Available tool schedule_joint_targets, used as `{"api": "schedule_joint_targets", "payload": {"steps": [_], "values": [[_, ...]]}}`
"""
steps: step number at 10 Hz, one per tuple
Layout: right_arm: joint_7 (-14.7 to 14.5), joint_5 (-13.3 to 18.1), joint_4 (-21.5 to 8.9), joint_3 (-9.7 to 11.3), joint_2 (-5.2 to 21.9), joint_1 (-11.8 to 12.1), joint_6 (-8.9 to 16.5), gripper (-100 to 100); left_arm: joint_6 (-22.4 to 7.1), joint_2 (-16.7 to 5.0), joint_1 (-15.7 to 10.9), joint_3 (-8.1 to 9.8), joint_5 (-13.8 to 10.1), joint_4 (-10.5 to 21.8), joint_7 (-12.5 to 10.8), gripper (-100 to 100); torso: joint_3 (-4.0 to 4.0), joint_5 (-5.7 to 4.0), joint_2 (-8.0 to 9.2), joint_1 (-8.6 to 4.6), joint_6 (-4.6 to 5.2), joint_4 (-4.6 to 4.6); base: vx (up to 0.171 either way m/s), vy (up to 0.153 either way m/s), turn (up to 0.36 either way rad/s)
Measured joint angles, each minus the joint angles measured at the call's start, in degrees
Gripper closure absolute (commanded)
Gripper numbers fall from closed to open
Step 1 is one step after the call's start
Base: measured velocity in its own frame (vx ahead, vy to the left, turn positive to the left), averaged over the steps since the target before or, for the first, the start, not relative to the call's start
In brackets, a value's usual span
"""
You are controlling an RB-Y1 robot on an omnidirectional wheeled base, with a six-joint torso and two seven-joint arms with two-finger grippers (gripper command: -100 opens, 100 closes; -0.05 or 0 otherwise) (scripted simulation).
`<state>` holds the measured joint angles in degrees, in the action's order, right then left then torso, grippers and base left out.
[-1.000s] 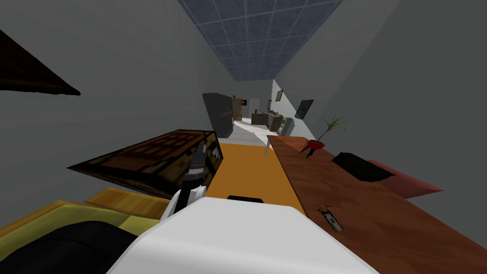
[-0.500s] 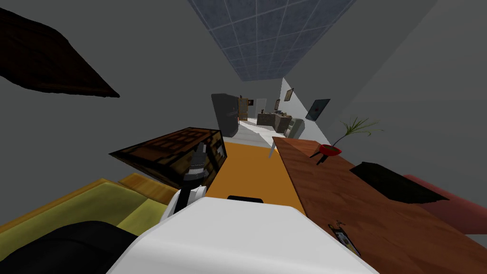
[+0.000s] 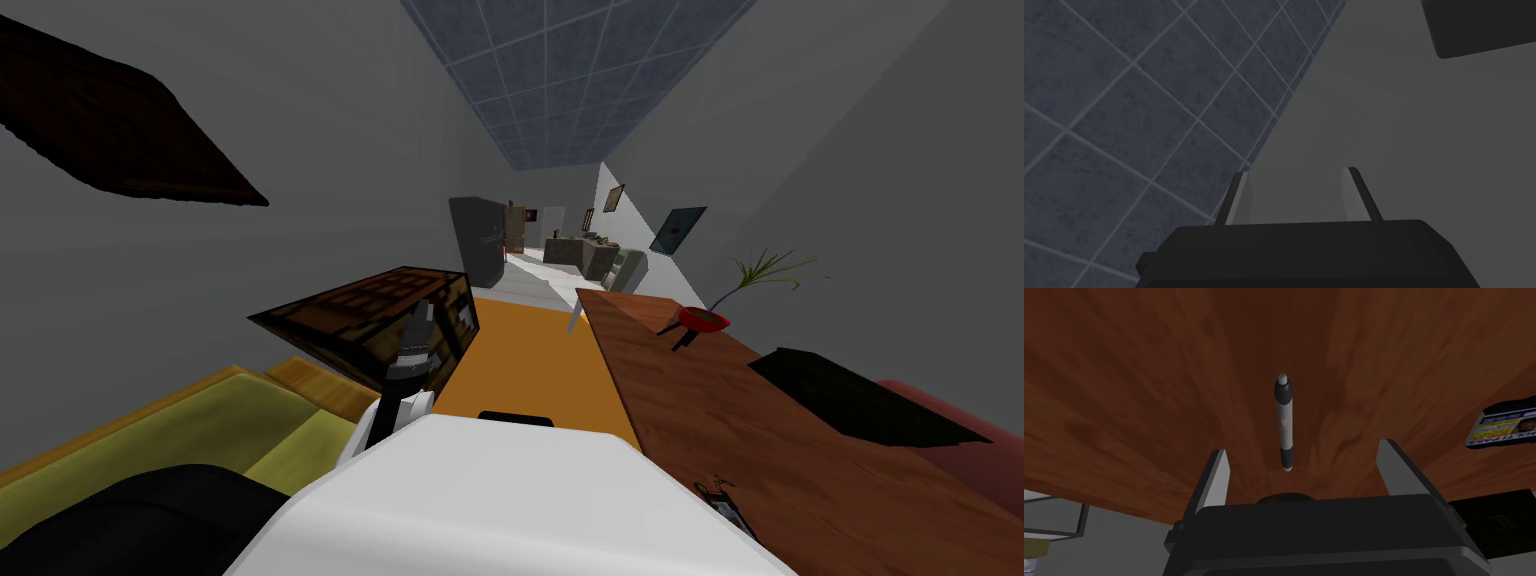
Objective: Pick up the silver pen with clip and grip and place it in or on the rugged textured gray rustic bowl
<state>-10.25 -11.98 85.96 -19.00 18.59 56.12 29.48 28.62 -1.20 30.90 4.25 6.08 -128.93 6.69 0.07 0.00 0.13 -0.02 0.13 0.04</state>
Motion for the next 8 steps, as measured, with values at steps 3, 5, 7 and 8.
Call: {"api": "schedule_joint_targets", "payload": {"steps": [3,5,7,8], "values": [[0.2,1.1,-3.4,0.3,-0.3,-2.1,-1.4,-100,0.0,0.0,0.0,0.0,0.0,0.0,0.0,0,0.0,0.0,-0.01,0.02,0.0,0.0,-0.001,-0.019,0.006],[0.2,1.1,-3.5,0.3,-0.3,-2.2,-1.5,100,0.0,0.0,0.0,0.0,0.0,0.0,0.0,0,0.0,0.01,0.0,0.05,0.0,0.0,-0.002,0.0,-0.007],[0.2,1.1,-3.6,0.3,-0.3,-2.2,-1.4,100,0.0,0.0,0.0,0.0,0.0,0.0,0.0,0,0.01,0.0,0.0,0.04,-0.01,0.03,0.0,0.0,0.0],[0.2,1.1,-3.6,0.3,-0.3,-2.2,-1.4,100,0.0,0.0,0.0,0.0,0.0,0.0,0.0,0,0.02,0.0,0.01,0.05,-0.02,0.03,0.0,0.0,0.0]]}}
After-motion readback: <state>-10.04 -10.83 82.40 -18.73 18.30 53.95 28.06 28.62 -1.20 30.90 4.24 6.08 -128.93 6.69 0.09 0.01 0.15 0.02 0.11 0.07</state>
